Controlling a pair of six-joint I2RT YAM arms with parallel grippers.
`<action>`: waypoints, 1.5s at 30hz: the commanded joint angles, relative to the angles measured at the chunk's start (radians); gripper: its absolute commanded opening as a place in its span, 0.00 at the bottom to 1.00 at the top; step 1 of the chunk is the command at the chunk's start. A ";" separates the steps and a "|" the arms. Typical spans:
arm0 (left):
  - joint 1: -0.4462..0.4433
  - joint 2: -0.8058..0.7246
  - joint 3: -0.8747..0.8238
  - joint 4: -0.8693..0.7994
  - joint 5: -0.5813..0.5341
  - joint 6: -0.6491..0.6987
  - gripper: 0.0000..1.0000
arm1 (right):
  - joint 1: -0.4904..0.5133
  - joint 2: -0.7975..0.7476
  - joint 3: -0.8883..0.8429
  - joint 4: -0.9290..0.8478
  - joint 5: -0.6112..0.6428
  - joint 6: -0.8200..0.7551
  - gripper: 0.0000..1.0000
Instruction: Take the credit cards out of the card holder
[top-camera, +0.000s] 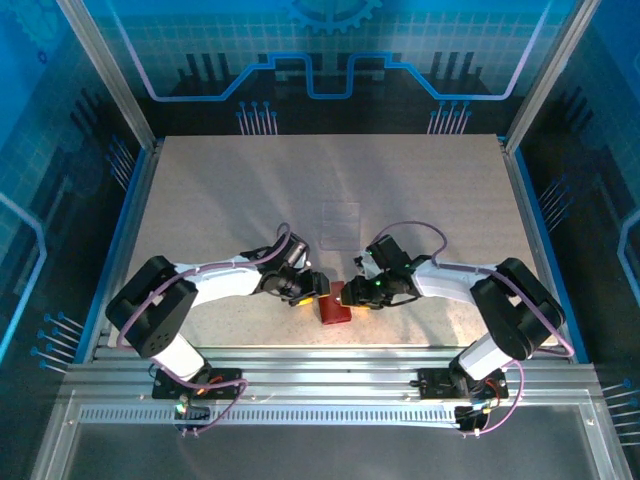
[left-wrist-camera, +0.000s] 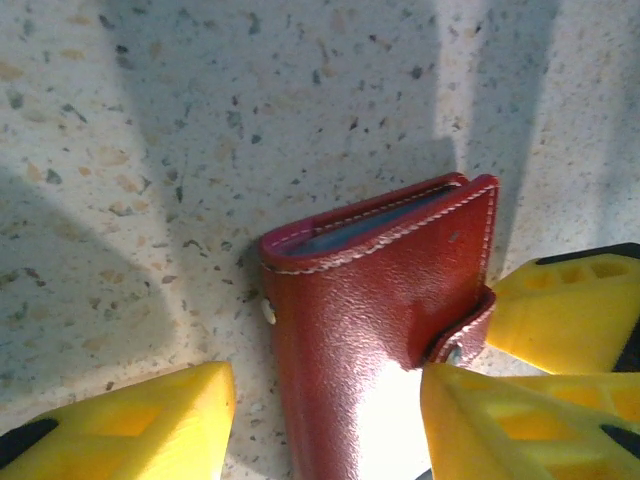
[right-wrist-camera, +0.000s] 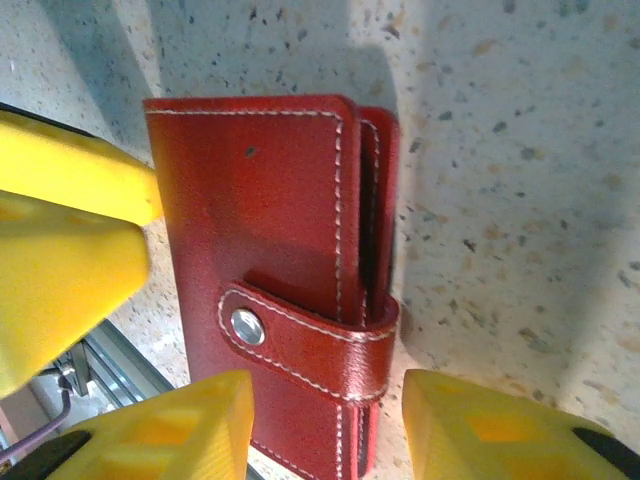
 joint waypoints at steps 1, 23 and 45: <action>-0.007 0.016 -0.009 0.037 0.028 -0.014 0.51 | 0.018 0.024 -0.012 0.069 -0.031 0.043 0.41; 0.046 0.056 0.084 0.024 0.038 0.024 0.47 | 0.029 0.045 0.014 0.086 0.049 0.097 0.33; 0.081 -0.003 0.023 0.059 0.128 -0.040 0.28 | 0.116 -0.017 0.250 -0.321 0.347 0.146 0.33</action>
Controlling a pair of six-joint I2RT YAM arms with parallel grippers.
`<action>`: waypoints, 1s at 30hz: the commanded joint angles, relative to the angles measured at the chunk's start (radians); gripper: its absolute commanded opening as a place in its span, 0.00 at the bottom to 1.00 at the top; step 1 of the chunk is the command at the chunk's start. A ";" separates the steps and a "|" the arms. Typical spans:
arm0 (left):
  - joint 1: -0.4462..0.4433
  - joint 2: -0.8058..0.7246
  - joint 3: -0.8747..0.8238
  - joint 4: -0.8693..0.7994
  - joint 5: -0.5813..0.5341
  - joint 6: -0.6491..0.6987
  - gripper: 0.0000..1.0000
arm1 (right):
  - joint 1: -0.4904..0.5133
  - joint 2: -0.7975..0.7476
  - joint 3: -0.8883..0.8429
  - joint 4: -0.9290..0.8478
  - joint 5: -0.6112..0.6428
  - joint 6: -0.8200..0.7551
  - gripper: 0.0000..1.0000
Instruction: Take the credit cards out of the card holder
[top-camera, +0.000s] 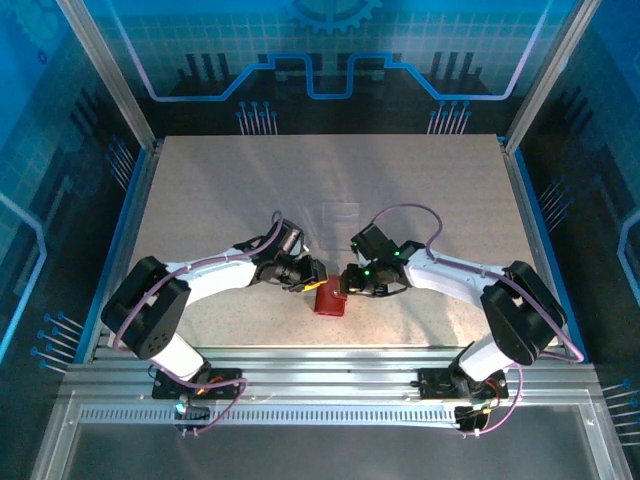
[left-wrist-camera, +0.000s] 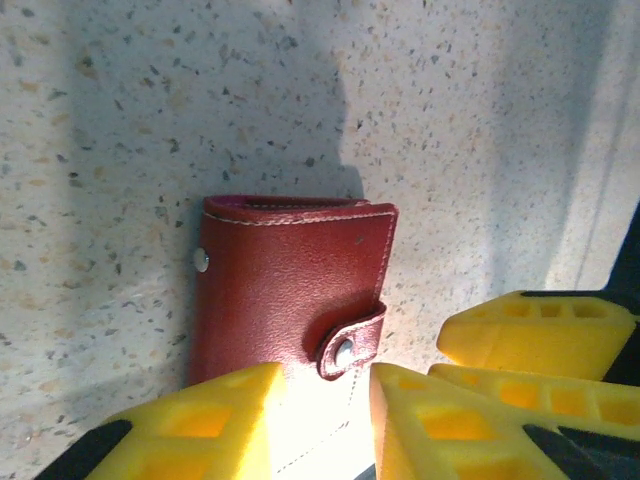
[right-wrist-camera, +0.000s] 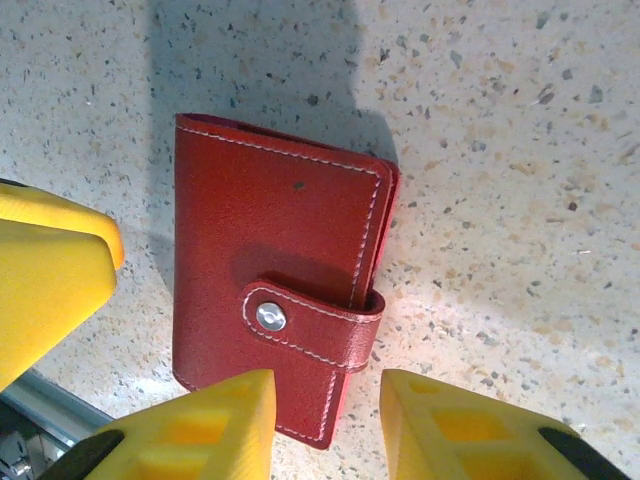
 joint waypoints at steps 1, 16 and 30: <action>0.014 0.026 -0.025 0.039 0.066 -0.017 0.28 | 0.024 0.013 0.043 -0.048 0.049 0.054 0.34; 0.015 0.092 -0.101 0.152 0.162 -0.058 0.18 | 0.057 0.100 0.130 -0.123 0.071 0.102 0.32; 0.036 0.102 -0.173 0.233 0.190 -0.101 0.04 | 0.112 0.186 0.211 -0.180 0.138 0.139 0.33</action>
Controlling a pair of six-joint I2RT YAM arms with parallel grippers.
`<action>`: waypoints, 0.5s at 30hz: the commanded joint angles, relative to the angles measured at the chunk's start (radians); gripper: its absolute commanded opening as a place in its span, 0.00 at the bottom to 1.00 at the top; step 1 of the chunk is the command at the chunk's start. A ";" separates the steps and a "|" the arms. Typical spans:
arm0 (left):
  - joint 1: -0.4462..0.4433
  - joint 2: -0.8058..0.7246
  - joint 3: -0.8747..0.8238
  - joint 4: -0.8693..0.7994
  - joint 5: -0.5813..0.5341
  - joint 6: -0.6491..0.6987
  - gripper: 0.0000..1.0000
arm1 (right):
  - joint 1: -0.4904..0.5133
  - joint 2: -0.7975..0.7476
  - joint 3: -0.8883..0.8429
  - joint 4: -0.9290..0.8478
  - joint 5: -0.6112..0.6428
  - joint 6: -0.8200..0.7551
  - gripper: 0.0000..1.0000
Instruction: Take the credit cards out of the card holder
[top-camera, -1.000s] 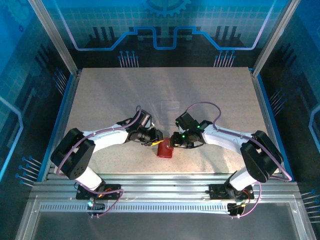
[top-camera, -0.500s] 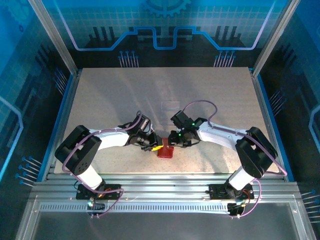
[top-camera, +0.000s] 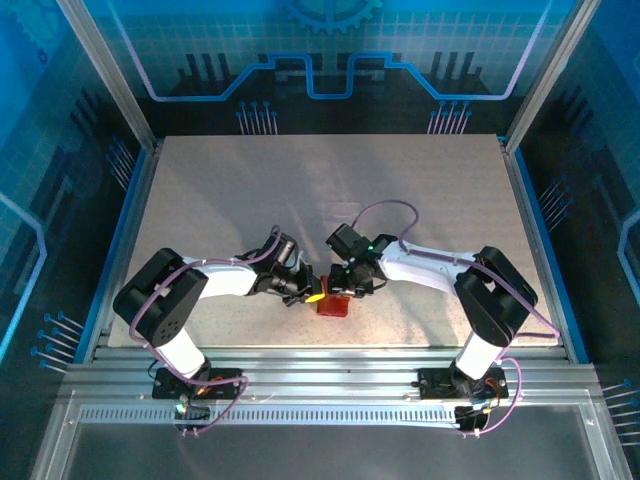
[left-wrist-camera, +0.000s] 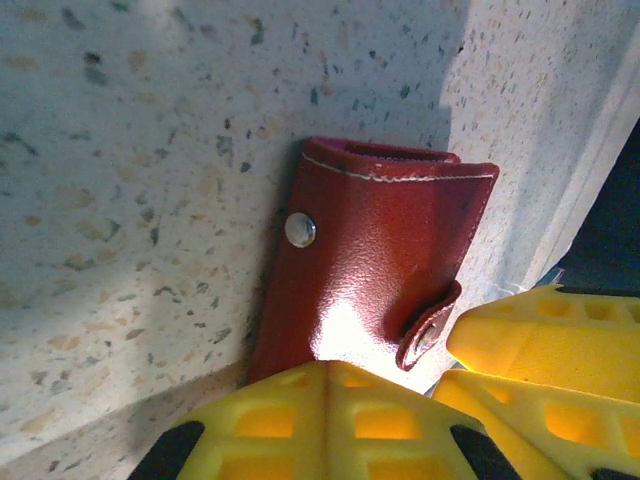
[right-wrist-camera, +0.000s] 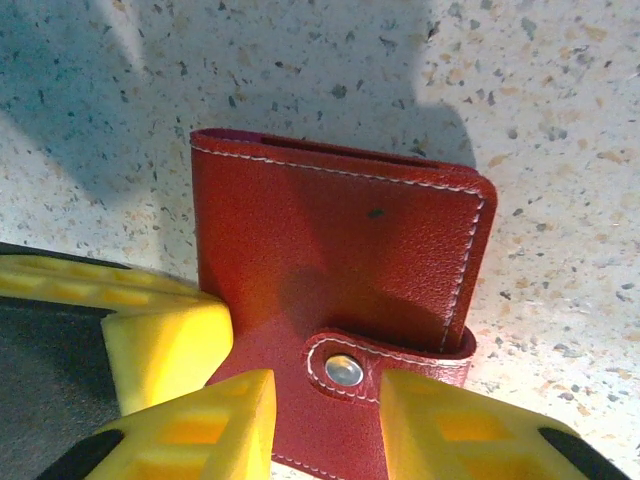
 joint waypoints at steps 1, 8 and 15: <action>0.008 0.020 -0.031 -0.001 0.028 -0.017 0.04 | 0.019 0.029 0.047 -0.066 0.048 0.017 0.34; 0.015 0.021 -0.068 0.067 0.049 -0.054 0.00 | 0.037 0.067 0.070 -0.089 0.064 0.013 0.33; 0.022 0.034 -0.089 0.116 0.061 -0.076 0.00 | 0.045 0.098 0.082 -0.097 0.068 0.008 0.33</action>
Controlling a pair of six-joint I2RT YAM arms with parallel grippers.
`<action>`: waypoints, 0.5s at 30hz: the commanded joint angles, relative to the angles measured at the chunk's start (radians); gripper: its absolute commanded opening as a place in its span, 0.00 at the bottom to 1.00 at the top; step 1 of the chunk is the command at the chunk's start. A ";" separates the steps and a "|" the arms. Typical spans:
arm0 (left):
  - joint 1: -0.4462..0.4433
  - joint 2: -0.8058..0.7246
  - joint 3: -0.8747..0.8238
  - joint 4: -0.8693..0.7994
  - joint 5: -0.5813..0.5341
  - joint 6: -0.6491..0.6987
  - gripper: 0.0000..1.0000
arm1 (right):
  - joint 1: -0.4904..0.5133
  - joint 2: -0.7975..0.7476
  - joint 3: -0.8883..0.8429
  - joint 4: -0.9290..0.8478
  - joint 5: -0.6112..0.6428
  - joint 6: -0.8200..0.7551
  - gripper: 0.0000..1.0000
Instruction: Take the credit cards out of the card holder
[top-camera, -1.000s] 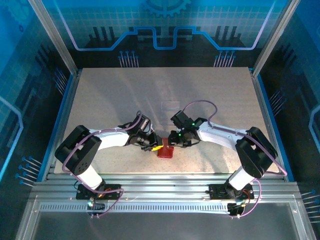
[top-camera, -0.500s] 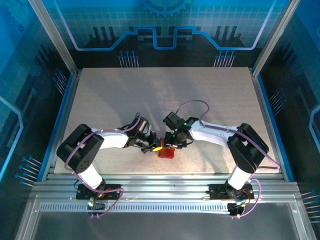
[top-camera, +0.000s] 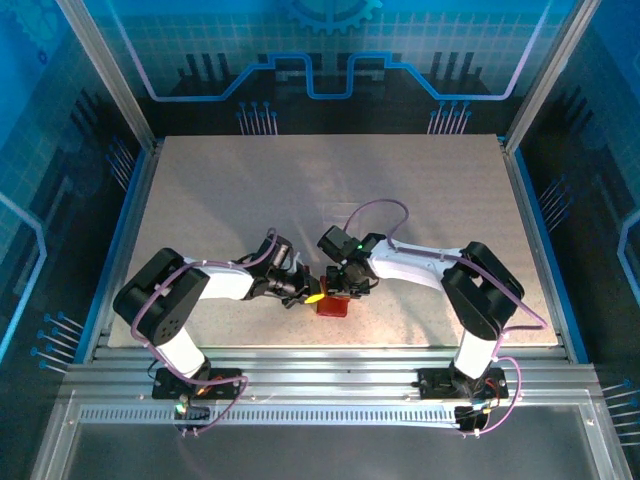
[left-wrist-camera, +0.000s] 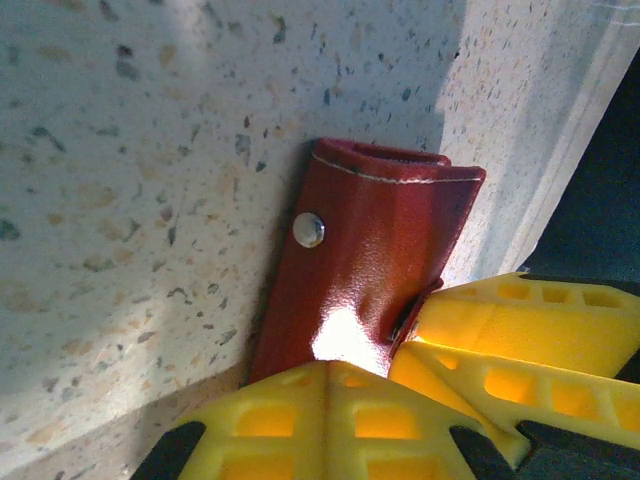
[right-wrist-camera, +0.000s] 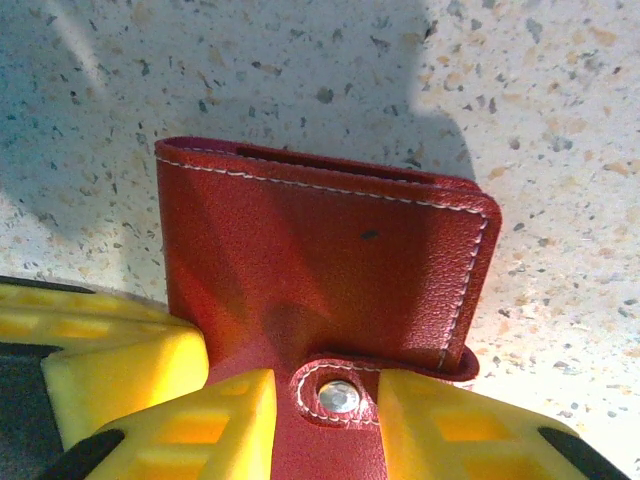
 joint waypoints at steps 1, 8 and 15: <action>0.004 0.027 -0.028 -0.014 0.017 -0.022 0.00 | 0.019 0.031 0.021 -0.045 0.017 0.005 0.33; 0.005 0.026 -0.026 -0.029 0.012 -0.017 0.00 | 0.024 0.040 0.029 -0.064 0.035 -0.003 0.26; 0.009 0.022 -0.009 -0.111 -0.014 0.016 0.00 | 0.025 0.022 0.030 -0.077 0.046 -0.010 0.17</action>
